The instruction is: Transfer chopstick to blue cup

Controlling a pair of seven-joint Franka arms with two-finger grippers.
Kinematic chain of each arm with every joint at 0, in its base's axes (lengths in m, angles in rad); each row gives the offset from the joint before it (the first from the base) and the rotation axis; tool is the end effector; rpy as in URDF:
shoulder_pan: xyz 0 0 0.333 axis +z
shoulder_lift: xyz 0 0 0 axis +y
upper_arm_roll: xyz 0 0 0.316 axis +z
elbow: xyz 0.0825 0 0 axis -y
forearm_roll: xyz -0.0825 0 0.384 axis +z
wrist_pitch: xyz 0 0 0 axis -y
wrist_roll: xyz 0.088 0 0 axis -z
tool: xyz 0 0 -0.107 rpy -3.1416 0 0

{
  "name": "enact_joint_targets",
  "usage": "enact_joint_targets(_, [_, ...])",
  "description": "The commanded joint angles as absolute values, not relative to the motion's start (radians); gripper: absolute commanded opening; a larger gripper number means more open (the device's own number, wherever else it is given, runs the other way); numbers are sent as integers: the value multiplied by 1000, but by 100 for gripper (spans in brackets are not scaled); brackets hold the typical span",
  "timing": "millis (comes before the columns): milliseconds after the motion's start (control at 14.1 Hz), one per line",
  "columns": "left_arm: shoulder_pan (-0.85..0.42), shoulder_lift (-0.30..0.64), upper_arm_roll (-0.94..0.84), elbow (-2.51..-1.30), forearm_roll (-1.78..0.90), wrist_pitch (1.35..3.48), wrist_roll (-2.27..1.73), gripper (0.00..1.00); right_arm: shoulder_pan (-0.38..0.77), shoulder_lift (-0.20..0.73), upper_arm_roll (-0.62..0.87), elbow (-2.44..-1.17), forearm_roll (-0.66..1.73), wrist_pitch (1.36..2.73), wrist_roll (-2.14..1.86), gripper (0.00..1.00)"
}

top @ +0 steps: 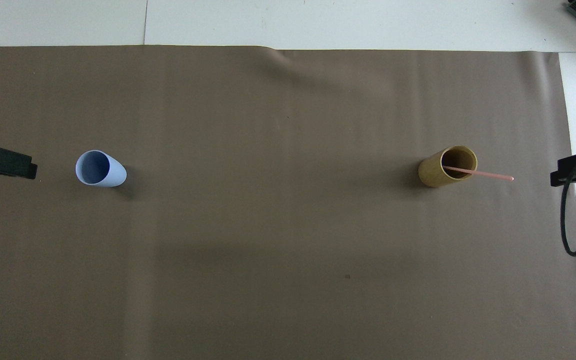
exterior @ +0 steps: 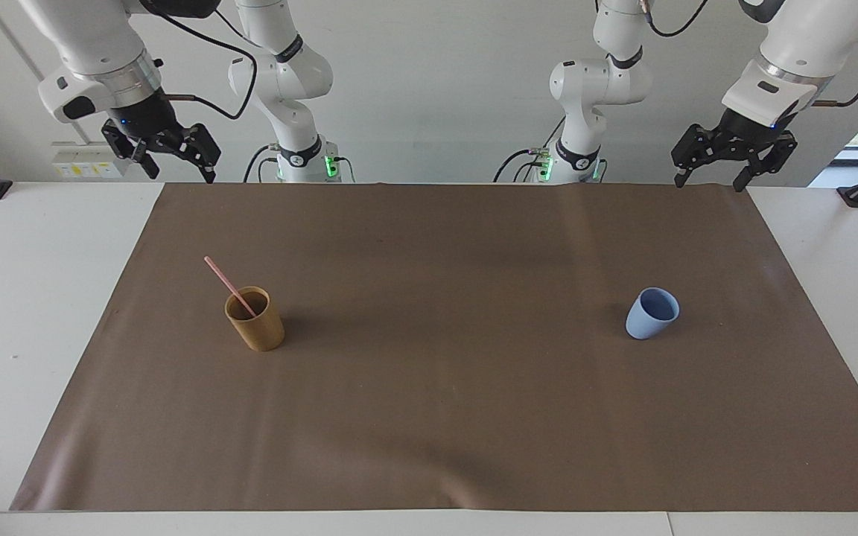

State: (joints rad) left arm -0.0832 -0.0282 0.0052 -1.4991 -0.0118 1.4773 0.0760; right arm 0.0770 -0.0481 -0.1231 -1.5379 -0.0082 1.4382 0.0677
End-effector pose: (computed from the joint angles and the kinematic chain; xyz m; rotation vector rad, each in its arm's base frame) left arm 0.5344 -0.0431 0.6652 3.1203 -0.2425 0.0100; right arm 0.5251 -0.0270 0.6543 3.1326 -0.1793 -0.0815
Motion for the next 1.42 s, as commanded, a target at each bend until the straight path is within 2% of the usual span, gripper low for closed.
enact_joint_targets(0, [-77,-41,2,-1506,-17,1471,71,100,83,-60,-120,-1527,-8,1460,52,100])
enact_joint_targets(1352, [-75,-44,2,-1516,-21,1496,77,100,107,-69,-120,-1543,-21,1465,49,100])
